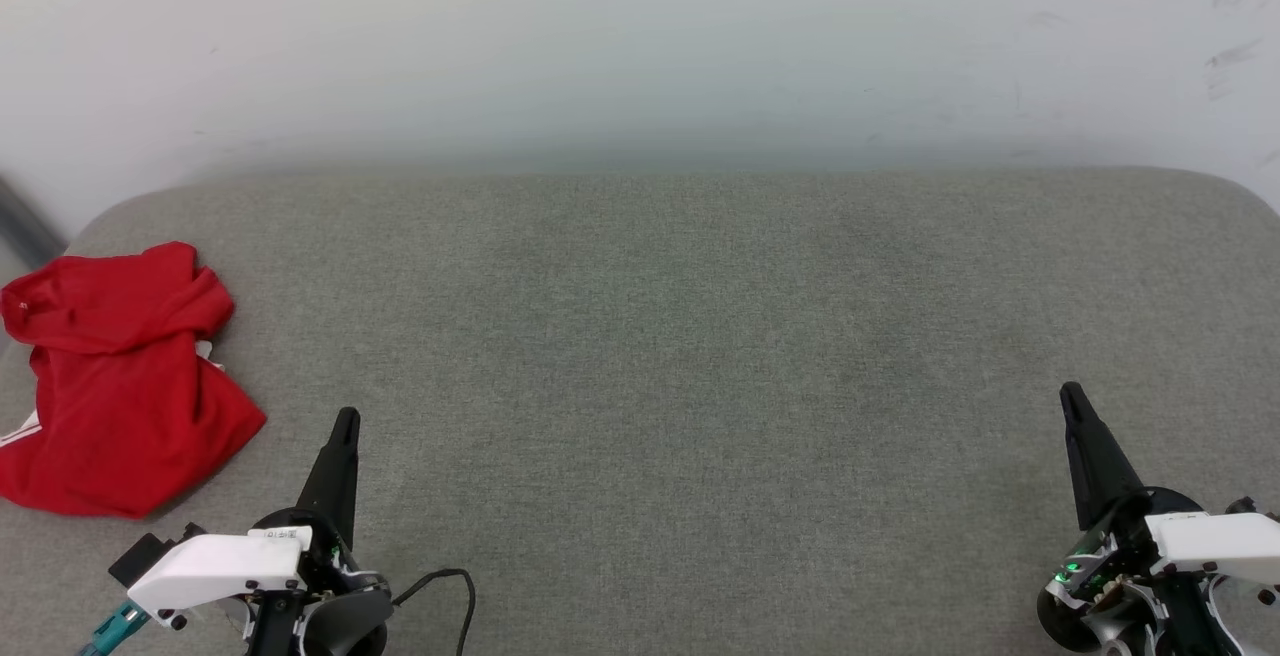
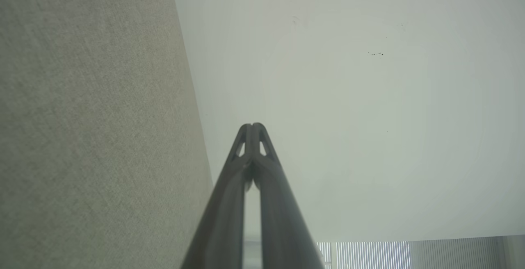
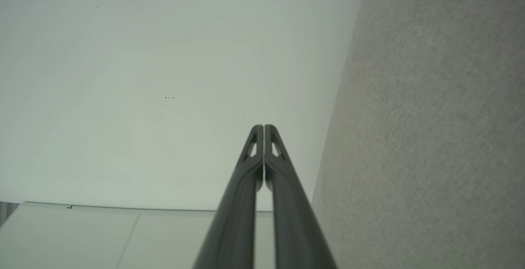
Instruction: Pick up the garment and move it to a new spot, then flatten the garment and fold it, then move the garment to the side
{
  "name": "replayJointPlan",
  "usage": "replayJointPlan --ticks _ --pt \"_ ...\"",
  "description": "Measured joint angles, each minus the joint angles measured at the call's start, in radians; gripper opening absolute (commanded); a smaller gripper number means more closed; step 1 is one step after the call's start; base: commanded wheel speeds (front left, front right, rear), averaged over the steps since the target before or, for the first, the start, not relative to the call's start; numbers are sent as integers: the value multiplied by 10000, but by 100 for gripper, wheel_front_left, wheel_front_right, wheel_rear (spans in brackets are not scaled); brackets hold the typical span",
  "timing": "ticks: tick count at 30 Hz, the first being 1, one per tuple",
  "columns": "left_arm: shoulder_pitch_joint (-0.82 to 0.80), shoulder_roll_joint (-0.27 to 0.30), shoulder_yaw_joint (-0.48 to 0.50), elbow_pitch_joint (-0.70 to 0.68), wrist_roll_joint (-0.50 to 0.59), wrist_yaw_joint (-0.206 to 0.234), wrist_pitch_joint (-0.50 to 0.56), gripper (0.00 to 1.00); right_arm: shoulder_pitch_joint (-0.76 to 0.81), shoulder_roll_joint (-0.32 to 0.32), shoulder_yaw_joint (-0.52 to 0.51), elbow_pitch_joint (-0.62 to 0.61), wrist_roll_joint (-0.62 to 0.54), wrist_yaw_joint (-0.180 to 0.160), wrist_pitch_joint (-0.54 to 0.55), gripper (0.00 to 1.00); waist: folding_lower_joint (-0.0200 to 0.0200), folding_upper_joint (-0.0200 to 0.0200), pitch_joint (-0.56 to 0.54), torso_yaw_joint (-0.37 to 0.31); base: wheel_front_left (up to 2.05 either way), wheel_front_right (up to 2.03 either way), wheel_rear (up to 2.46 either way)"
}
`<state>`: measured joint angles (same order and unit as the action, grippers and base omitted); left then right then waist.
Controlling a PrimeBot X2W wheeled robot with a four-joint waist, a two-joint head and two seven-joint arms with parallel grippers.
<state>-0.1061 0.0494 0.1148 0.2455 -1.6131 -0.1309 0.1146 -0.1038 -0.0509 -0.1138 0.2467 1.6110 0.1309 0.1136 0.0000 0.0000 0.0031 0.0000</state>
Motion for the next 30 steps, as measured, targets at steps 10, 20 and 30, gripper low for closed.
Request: replayJointPlan --ticks 10,20,30 --pt "0 0 0 0 0 0 0 0 0 0 0 0 0 0 0 0 0 0 0 0 0 0 0" --pt "284 -35 -92 297 0 15 -35 100 322 15 35 257 -6 -2 -42 100 0 0 2 0 0 0 0" --pt "250 -33 -719 109 184 19 -543 100 331 17 351 -17 -437 -2 -539 100 0 0 -11 35 0 0 0"
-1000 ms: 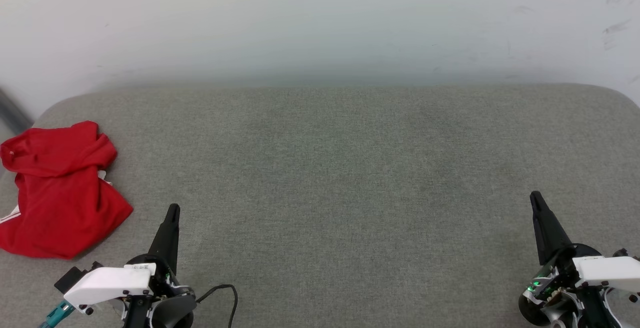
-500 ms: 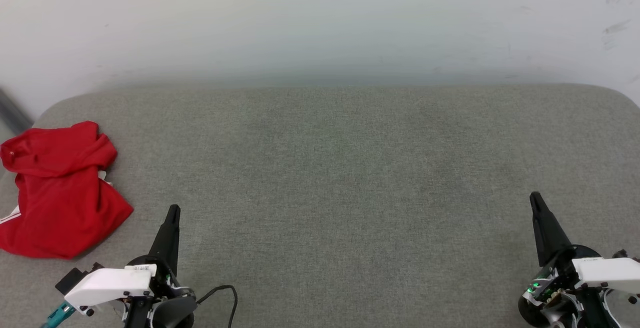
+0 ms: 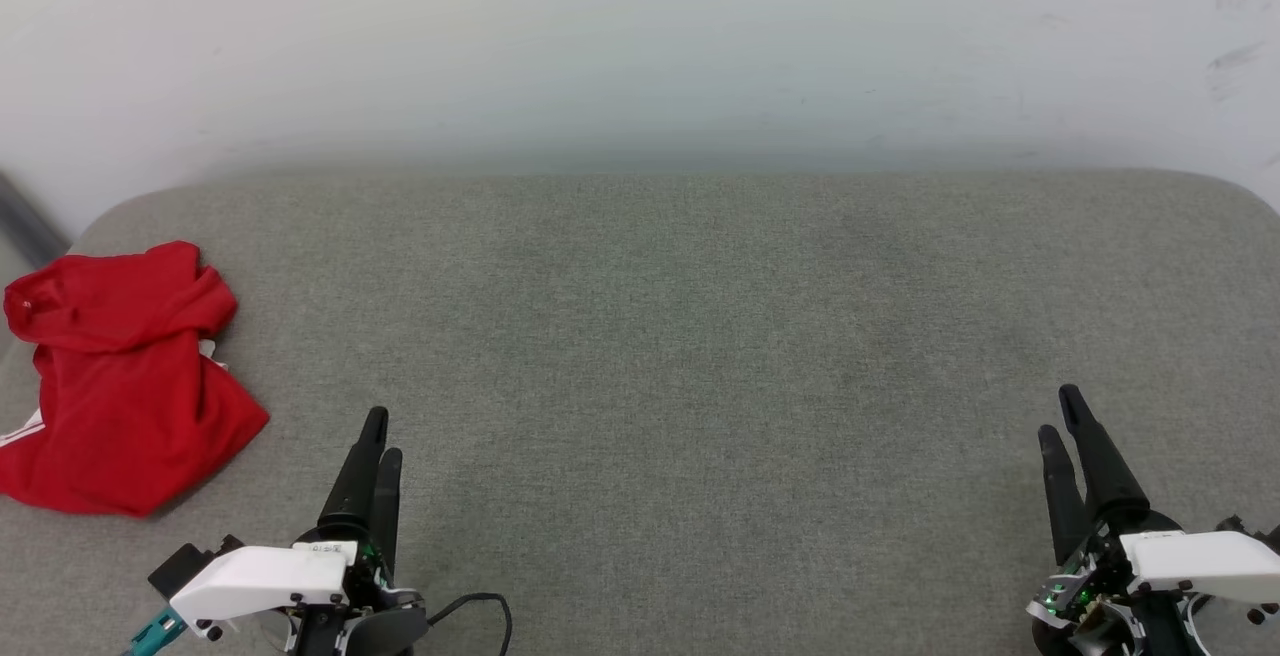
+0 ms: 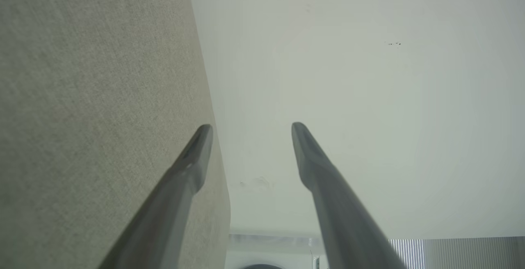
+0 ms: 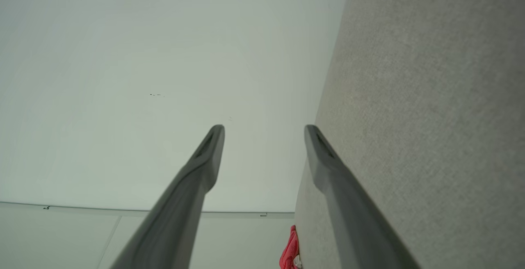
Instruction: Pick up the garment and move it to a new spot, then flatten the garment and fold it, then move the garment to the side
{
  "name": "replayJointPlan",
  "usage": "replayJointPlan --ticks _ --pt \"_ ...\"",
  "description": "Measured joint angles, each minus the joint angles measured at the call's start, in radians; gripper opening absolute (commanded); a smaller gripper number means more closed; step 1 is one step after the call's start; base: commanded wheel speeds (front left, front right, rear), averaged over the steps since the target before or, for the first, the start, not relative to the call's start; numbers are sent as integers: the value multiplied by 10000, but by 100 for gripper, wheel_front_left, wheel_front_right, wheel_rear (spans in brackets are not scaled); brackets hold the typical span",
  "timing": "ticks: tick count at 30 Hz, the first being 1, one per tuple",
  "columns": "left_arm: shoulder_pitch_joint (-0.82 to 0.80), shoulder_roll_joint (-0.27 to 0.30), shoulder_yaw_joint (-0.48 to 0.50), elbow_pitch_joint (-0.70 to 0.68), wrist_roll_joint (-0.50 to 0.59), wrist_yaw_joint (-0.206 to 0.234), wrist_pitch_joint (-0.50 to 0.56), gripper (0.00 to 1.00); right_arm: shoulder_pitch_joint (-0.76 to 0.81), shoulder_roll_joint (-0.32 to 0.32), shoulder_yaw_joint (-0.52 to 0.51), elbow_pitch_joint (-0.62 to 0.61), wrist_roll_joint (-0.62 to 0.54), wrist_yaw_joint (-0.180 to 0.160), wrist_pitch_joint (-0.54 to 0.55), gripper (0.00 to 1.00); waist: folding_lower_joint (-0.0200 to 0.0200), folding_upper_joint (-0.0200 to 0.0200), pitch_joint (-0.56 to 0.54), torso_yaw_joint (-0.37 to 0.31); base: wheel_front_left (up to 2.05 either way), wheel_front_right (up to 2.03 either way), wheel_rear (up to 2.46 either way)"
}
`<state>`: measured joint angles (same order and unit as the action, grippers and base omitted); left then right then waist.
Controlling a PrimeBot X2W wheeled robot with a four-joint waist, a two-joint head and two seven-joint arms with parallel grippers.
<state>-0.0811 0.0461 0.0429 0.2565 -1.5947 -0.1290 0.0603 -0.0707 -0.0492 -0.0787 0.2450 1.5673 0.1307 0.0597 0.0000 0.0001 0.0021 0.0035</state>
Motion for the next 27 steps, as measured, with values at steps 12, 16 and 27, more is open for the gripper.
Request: replayJointPlan --ticks 12,16,27 --pt "-110 63 -598 -238 1768 0 -612 100 97 -50 320 -481 -2370 0 -608 100 0 0 -40 -10 0 0 0" --pt "-232 81 -663 -230 2663 0 -752 100 97 -82 359 -585 -3375 0 -773 100 0 -1 -41 -16 0 0 0" --pt "-345 59 -704 -201 5173 0 -1166 100 102 -104 263 -880 -6567 0 -1120 100 0 0 -44 -17 0 0 0"
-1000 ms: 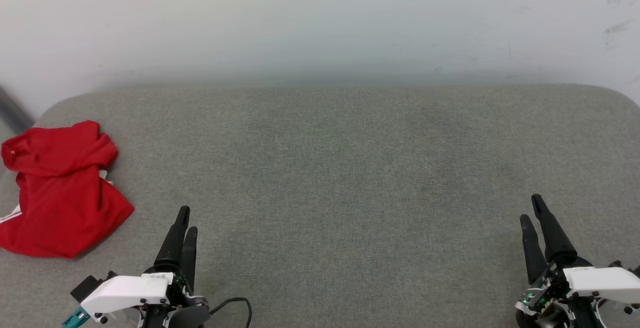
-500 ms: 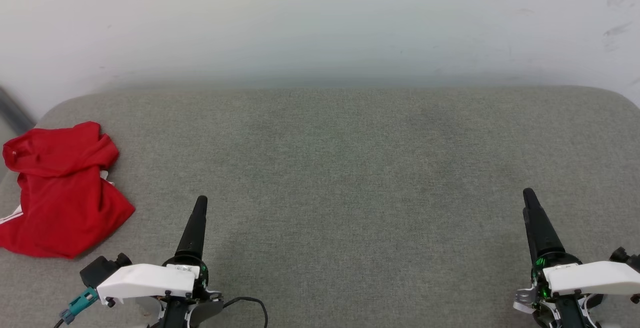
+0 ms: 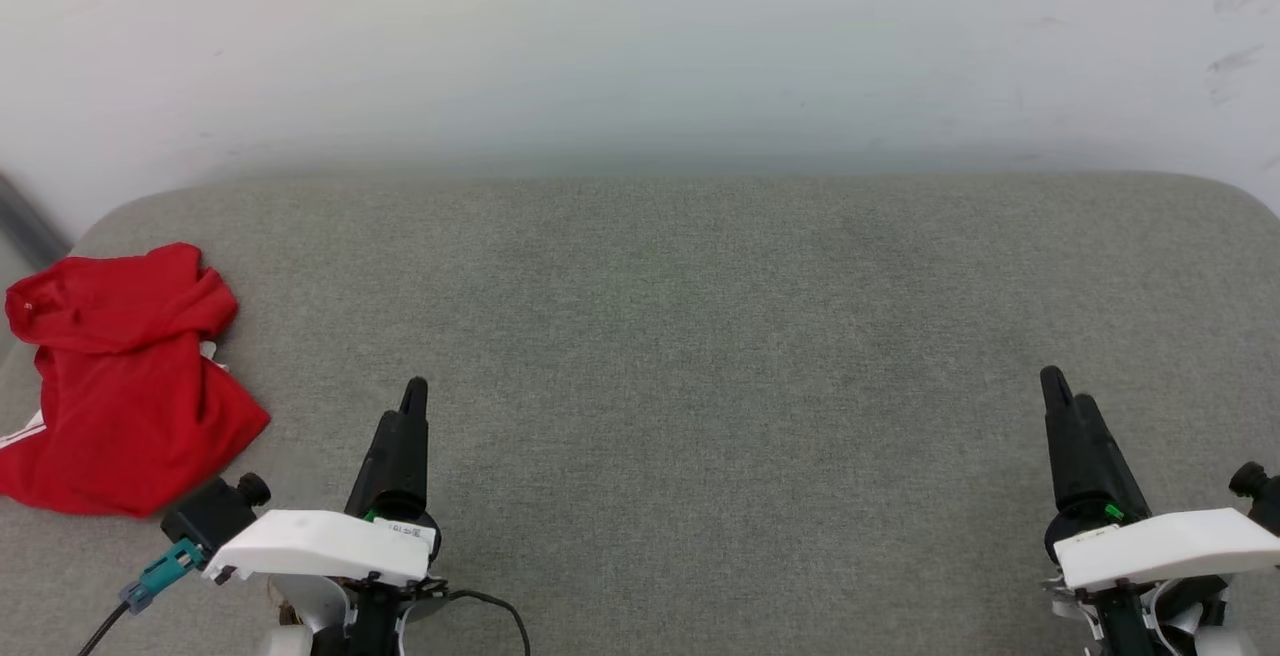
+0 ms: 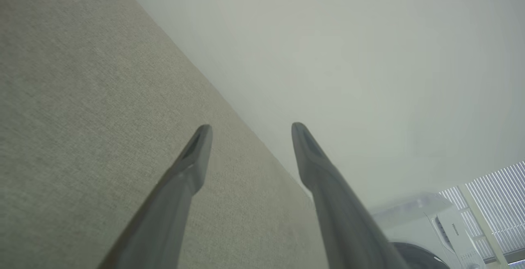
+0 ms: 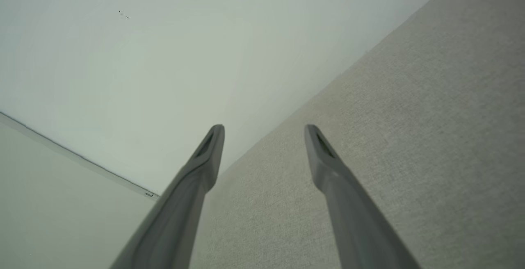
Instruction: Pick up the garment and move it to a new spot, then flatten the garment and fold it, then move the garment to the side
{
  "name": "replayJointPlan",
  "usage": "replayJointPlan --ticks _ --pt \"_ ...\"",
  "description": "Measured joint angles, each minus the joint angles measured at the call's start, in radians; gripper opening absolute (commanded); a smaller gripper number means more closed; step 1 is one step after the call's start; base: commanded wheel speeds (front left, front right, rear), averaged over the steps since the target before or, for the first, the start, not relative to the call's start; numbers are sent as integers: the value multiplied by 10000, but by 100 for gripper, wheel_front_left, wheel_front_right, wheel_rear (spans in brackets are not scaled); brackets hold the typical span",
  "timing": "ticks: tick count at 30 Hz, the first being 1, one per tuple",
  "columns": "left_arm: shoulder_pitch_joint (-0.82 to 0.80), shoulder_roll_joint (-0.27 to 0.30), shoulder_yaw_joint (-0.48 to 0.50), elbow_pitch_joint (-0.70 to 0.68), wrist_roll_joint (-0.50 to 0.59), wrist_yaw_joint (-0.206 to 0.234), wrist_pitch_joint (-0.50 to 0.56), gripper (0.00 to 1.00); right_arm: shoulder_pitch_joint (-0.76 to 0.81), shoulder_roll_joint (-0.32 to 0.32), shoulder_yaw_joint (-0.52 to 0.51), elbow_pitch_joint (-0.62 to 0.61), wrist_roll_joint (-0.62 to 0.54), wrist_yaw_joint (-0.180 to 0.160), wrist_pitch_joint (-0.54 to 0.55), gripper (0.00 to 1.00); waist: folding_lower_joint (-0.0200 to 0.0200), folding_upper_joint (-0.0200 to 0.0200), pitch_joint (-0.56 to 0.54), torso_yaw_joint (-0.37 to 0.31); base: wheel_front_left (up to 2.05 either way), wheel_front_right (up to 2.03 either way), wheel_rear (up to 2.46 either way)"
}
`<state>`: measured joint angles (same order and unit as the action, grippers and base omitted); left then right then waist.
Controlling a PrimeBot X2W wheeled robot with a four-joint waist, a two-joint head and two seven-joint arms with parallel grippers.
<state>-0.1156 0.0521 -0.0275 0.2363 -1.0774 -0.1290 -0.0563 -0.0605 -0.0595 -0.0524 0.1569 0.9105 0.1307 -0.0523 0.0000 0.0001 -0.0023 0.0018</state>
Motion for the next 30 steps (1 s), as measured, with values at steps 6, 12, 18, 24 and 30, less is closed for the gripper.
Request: replayJointPlan --ticks 6,12,18,24,30 --pt "-82 0 -81 17 1319 0 -192 100 3 35 -92 -190 -1492 0 -19 100 0 0 6 -3 0 0 0" --pt "-148 -2 -186 94 2387 0 -368 100 5 67 -150 -236 -2581 0 -17 100 0 0 11 0 0 0 0" --pt "-191 -4 -290 196 3321 10 -545 100 6 79 -188 -284 -3626 0 -94 100 0 -1 9 12 0 0 0" --pt "-311 -4 -343 324 4165 31 -719 100 10 84 -211 -322 -4498 0 -174 100 0 0 3 24 0 0 0" --pt "-340 -4 -407 476 4922 59 -880 100 52 88 -230 -449 -5231 0 -215 100 0 0 -10 43 0 0 0"
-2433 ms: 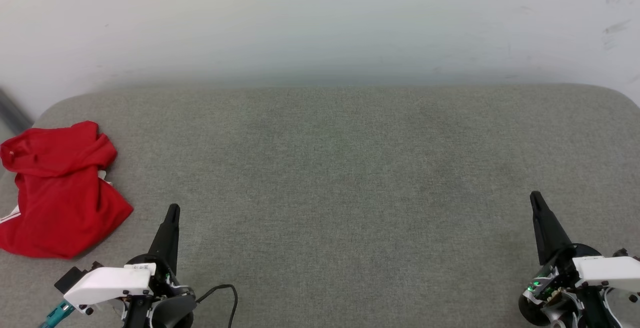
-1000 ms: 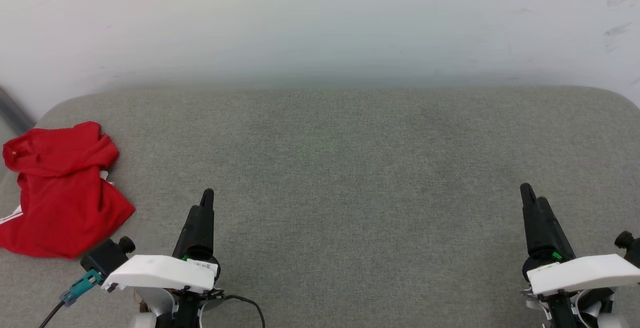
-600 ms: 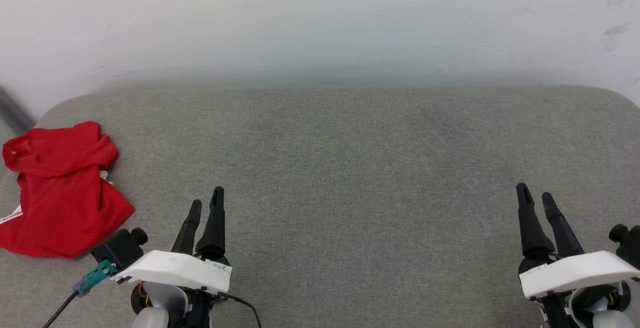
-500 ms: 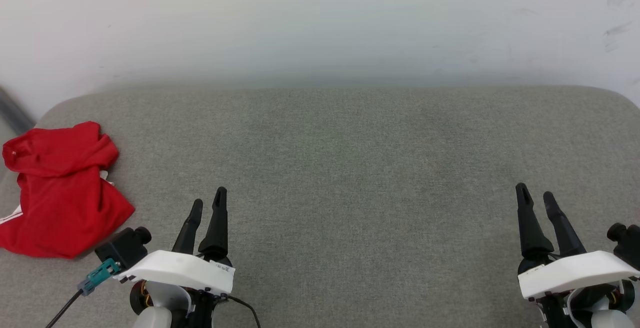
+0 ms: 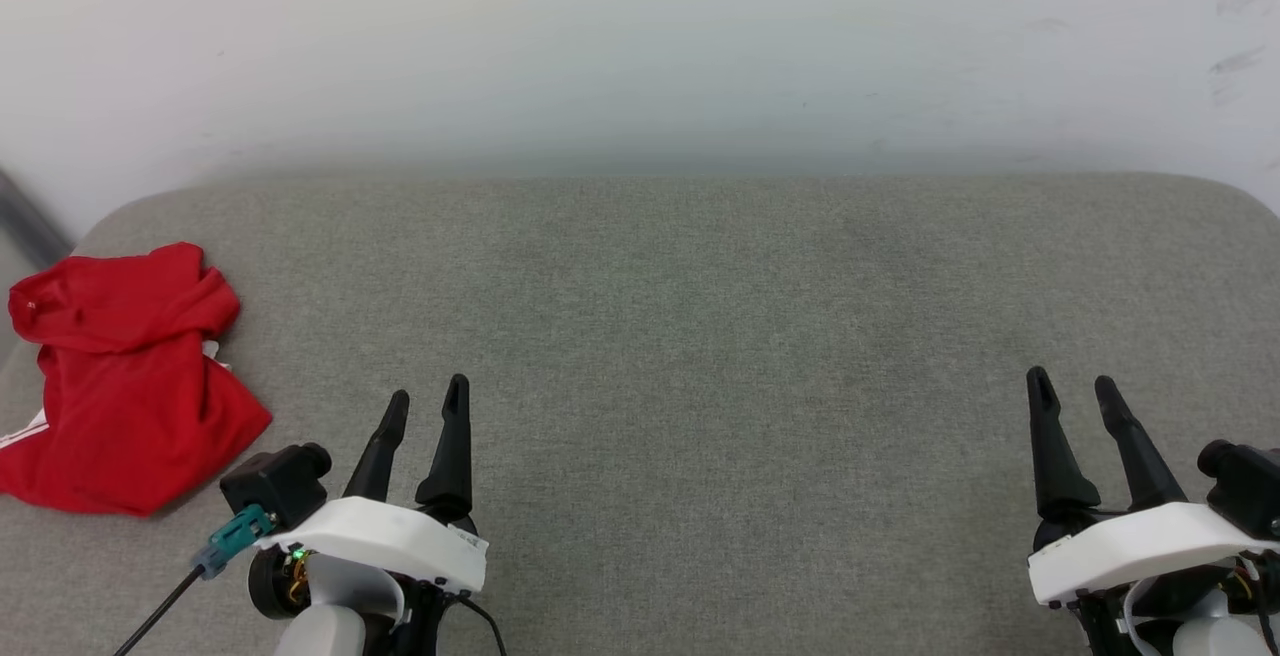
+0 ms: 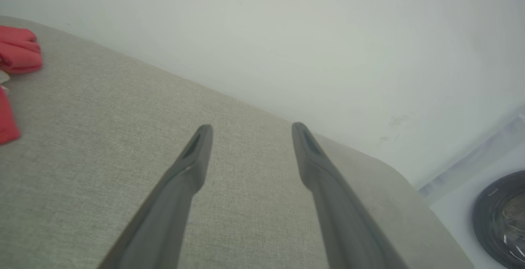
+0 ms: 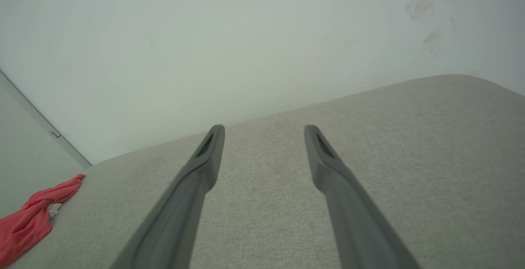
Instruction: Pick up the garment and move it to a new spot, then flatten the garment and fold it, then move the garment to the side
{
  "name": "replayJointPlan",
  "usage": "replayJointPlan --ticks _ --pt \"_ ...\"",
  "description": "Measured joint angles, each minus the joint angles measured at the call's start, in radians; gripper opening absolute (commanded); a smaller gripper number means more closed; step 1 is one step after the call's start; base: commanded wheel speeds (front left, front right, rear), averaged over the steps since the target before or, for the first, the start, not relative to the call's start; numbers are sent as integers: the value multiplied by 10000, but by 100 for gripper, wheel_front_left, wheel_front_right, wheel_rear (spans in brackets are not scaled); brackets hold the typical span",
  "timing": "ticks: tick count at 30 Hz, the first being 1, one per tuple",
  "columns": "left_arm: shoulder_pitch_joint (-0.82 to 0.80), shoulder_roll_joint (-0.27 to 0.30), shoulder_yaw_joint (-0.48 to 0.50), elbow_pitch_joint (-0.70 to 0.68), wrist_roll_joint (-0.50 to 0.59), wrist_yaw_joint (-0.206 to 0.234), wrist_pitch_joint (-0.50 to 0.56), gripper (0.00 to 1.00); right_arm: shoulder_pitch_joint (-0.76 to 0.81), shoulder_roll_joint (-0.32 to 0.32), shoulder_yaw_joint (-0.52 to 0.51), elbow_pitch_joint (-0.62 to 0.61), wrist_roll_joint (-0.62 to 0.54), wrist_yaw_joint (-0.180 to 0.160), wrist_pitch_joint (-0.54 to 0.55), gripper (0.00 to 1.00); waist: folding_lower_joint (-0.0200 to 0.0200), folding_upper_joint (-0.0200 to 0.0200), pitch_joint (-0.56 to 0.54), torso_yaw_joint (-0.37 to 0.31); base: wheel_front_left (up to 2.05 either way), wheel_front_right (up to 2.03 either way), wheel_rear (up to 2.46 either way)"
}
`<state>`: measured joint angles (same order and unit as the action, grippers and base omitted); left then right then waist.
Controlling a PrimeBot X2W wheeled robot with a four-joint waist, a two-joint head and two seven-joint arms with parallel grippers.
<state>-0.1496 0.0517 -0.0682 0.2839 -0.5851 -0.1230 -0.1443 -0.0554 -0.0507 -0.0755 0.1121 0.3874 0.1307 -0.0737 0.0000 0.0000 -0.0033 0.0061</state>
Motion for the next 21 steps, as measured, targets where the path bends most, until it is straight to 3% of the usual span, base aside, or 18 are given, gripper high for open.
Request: replayJointPlan --ticks 21 --pt "-313 4 -224 384 2150 86 -522 100 75 4 -221 -63 -1996 2 36 100 0 0 -22 35 0 0 0"
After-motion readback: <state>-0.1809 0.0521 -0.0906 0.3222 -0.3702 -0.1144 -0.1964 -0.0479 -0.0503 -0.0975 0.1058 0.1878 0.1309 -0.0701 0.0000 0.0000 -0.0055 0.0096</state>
